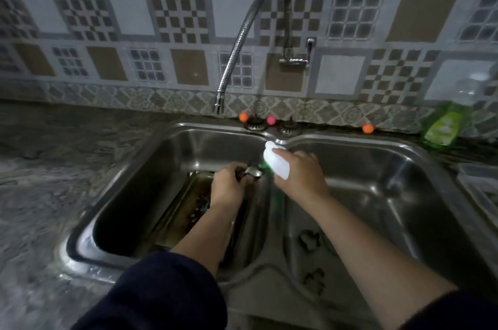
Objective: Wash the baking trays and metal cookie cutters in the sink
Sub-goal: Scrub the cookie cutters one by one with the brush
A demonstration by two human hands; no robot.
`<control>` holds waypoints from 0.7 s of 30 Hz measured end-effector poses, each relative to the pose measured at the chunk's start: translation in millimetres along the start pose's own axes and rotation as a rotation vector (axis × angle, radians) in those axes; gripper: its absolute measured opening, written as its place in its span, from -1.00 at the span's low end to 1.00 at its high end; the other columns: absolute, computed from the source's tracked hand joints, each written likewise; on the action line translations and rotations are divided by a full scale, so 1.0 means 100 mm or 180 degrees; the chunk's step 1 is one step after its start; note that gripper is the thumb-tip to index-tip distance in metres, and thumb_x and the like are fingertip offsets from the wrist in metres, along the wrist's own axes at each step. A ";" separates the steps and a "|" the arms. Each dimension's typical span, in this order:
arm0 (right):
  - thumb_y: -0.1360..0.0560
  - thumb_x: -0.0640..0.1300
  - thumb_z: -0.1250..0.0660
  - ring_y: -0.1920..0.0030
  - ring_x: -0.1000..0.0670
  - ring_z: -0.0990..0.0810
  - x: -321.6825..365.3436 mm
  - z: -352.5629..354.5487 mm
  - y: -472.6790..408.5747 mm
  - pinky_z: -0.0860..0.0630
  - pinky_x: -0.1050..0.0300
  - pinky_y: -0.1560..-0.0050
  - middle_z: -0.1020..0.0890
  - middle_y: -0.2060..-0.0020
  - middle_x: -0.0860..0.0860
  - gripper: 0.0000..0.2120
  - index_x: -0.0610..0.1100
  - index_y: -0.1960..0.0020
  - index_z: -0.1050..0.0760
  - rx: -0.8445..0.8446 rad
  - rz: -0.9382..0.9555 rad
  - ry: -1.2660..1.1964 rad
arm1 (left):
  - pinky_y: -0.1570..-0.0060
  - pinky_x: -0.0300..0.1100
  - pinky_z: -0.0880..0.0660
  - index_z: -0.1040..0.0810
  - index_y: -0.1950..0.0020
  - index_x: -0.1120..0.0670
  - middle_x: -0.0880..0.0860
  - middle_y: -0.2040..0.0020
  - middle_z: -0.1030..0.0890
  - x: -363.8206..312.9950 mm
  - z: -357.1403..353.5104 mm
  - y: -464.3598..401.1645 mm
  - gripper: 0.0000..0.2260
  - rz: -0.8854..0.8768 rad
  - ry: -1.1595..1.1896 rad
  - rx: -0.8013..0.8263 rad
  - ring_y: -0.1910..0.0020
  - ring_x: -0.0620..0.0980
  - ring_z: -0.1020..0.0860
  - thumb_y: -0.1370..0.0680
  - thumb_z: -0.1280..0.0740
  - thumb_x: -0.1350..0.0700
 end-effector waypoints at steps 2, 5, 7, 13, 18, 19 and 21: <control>-0.41 0.02 -0.36 -0.11 -0.19 -0.52 0.05 -0.14 -0.05 -0.31 0.05 -0.16 -0.58 -0.07 -0.15 -0.44 0.13 -0.40 -0.36 -0.0008 -0.0222 -0.0080 | -0.01 -0.09 -0.54 -0.58 -0.06 0.02 0.00 0.07 -0.66 0.33 0.12 -0.04 -0.82 0.0283 -0.0089 0.0078 0.05 0.01 -0.61 -0.47 -0.43 0.14; -0.38 -0.02 -0.39 -0.05 -0.22 -0.54 0.16 -0.36 -0.04 -0.37 0.05 -0.11 -0.59 -0.01 -0.15 -0.42 0.13 -0.39 -0.39 0.0059 -0.0281 -0.0344 | 0.03 -0.11 -0.53 -0.54 -0.10 -0.03 -0.07 0.08 -0.60 0.80 0.24 -0.09 -0.80 0.0615 -0.0319 0.0346 0.06 -0.04 -0.58 -0.50 -0.41 0.10; -0.37 -0.04 -0.41 -0.05 -0.20 -0.53 0.19 -0.49 -0.02 -0.39 0.05 -0.10 -0.59 -0.01 -0.13 -0.41 0.12 -0.38 -0.40 0.0099 -0.0333 -0.0500 | 0.02 -0.12 -0.48 -0.53 -0.12 -0.06 -0.04 0.00 -0.60 1.05 0.26 -0.15 -0.78 0.0766 -0.0426 0.0489 0.02 -0.04 -0.54 -0.50 -0.41 0.07; -0.35 -0.07 -0.43 -0.05 -0.19 -0.51 0.10 -0.62 0.00 -0.44 0.03 -0.07 -0.60 -0.02 -0.12 -0.40 0.12 -0.37 -0.42 0.0008 -0.0545 -0.0603 | -0.06 -0.07 -0.51 -0.50 -0.17 -0.07 -0.04 -0.07 -0.59 1.27 0.14 -0.29 -0.73 0.0856 -0.0386 0.0787 -0.03 -0.04 -0.54 -0.49 -0.42 0.03; -0.33 -0.04 -0.44 -0.05 -0.18 -0.51 -0.01 -0.62 0.00 -0.47 0.04 -0.02 -0.59 0.00 -0.08 -0.39 0.16 -0.36 -0.42 -0.0010 -0.0655 -0.0668 | -0.20 0.00 -0.47 -0.50 -0.22 -0.04 -0.03 -0.18 -0.57 1.13 0.06 -0.39 -0.68 0.0668 -0.0334 0.0761 -0.15 -0.02 -0.53 -0.49 -0.42 0.05; -0.33 -0.04 -0.44 -0.05 -0.17 -0.51 -0.02 -0.60 0.00 -0.45 0.06 -0.02 -0.59 0.01 -0.08 -0.39 0.17 -0.36 -0.42 -0.0014 -0.0665 -0.0677 | -0.16 -0.03 -0.48 -0.50 -0.21 -0.04 -0.03 -0.18 -0.57 1.06 0.05 -0.40 -0.71 0.0592 -0.0370 0.0755 -0.14 -0.01 -0.54 -0.50 -0.41 0.05; -0.34 -0.06 -0.44 -0.05 -0.17 -0.51 -0.04 -0.54 0.01 -0.39 0.11 -0.01 -0.59 0.00 -0.09 -0.40 0.15 -0.36 -0.42 -0.0018 -0.0664 -0.0664 | -0.05 -0.08 -0.52 -0.50 -0.21 -0.04 -0.03 -0.16 -0.57 0.89 0.01 -0.40 -0.74 0.0396 -0.0467 0.0740 -0.07 -0.01 -0.55 -0.53 -0.37 0.02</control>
Point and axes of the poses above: each hand's wrist, its own y-axis away from the middle knuckle, its own z-axis out of the back of the hand, x = y × z, the point moved 2 cm from there along -y, towards the middle knuckle
